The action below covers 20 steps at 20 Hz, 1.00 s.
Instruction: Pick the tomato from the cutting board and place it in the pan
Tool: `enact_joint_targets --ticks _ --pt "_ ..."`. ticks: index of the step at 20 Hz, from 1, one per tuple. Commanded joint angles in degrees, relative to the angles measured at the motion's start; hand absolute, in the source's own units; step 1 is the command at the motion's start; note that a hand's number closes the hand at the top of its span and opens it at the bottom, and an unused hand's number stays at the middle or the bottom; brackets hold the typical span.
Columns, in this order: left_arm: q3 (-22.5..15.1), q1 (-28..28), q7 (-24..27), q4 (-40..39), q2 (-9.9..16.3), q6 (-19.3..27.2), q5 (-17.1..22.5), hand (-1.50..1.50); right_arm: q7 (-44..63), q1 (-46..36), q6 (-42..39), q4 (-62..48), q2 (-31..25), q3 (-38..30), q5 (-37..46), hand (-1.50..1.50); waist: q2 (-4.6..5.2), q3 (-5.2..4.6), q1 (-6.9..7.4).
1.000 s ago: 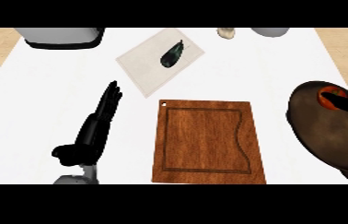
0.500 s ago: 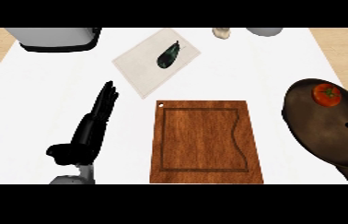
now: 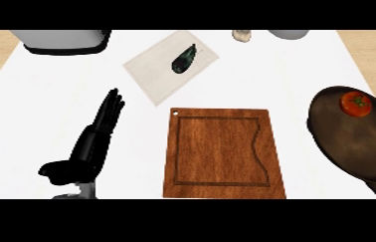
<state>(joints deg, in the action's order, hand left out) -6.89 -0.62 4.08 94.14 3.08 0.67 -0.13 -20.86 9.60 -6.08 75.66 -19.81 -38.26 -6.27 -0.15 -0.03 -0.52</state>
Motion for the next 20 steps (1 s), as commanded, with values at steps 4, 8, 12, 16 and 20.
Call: enact_joint_targets --ticks 4,8,12,16,20 --pt "-0.6 -0.1 7.1 -6.8 -2.2 1.0 -2.0 0.00 -0.2 7.4 0.9 9.8 6.4 1.8 2.6 -1.50 0.13 -0.01 0.17" --pt "-0.6 -0.7 0.9 -1.9 -1.5 -0.3 -0.9 0.00 -3.4 5.4 -1.0 3.8 4.8 0.8 4.1 -1.50 0.13 0.03 0.44" --pt "-1.1 -3.3 2.7 0.1 -1.4 -0.4 -1.3 0.00 0.6 13.0 -3.8 13.9 5.7 -2.1 1.4 -1.50 0.08 0.01 0.28" --pt "-0.1 0.0 0.5 -1.1 -2.2 0.4 -1.4 0.00 -1.7 11.3 -0.1 10.9 9.2 0.3 7.4 -1.50 0.12 0.02 0.36" --pt "1.4 0.1 -1.7 1.2 0.1 -2.3 0.2 0.00 2.6 11.4 -2.0 15.6 6.7 -1.8 6.3 -1.50 0.10 0.02 0.40"
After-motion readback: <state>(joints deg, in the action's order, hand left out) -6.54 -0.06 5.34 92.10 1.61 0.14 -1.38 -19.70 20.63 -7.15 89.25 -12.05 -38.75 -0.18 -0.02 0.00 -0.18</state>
